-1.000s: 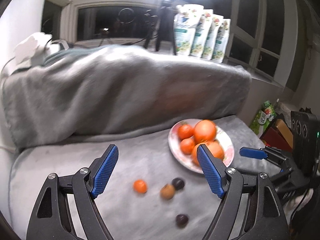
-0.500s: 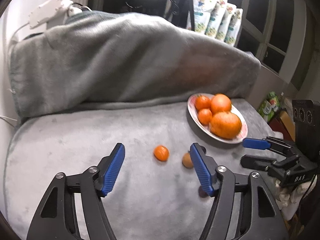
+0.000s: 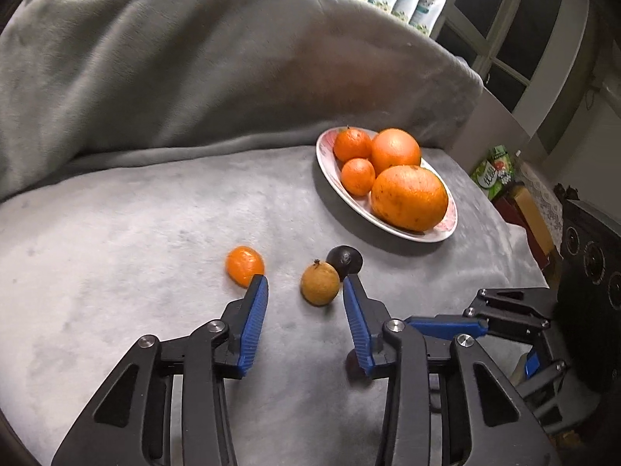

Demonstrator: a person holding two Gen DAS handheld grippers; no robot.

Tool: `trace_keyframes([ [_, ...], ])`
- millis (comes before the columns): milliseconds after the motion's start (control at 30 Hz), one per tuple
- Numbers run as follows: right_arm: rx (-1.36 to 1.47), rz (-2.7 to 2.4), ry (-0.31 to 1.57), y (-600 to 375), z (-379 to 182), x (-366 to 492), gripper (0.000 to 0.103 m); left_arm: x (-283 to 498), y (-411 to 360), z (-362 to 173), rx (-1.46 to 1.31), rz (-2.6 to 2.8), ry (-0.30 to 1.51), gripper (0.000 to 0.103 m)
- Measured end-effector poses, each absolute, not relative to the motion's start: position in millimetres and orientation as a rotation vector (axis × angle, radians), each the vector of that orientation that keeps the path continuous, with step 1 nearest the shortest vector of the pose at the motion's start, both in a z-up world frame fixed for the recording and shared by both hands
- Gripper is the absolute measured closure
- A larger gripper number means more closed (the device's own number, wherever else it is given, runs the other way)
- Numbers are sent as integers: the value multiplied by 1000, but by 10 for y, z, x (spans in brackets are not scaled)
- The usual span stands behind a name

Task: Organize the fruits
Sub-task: 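Close the right gripper on a dark fruit while the left gripper closes on a longan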

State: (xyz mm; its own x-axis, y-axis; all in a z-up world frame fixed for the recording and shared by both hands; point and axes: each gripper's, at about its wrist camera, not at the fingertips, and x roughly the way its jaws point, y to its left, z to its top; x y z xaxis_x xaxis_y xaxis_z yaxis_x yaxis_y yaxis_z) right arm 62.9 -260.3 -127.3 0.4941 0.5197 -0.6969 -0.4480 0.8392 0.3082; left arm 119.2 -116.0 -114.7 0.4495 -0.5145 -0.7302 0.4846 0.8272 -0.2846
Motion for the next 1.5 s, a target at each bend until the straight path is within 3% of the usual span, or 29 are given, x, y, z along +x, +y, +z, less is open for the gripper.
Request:
trace_keyframes([
  [500,53,585,896,-2486,-1360,710,66,1307,-1376,-1334,-4,-650,963,68],
  [733,25,583,900,-2385,-1389,760,67,1342,-1401,-1403,-4,-646,980,74],
  [1000,8,568,905,-2322,-1418,829,80,1337,-1394,-1402,-17,-653,976,78],
  [1500,-1,558,879,-2328,-1357,683,81,1262,-1135,-1215,-59,-614,928,78],
])
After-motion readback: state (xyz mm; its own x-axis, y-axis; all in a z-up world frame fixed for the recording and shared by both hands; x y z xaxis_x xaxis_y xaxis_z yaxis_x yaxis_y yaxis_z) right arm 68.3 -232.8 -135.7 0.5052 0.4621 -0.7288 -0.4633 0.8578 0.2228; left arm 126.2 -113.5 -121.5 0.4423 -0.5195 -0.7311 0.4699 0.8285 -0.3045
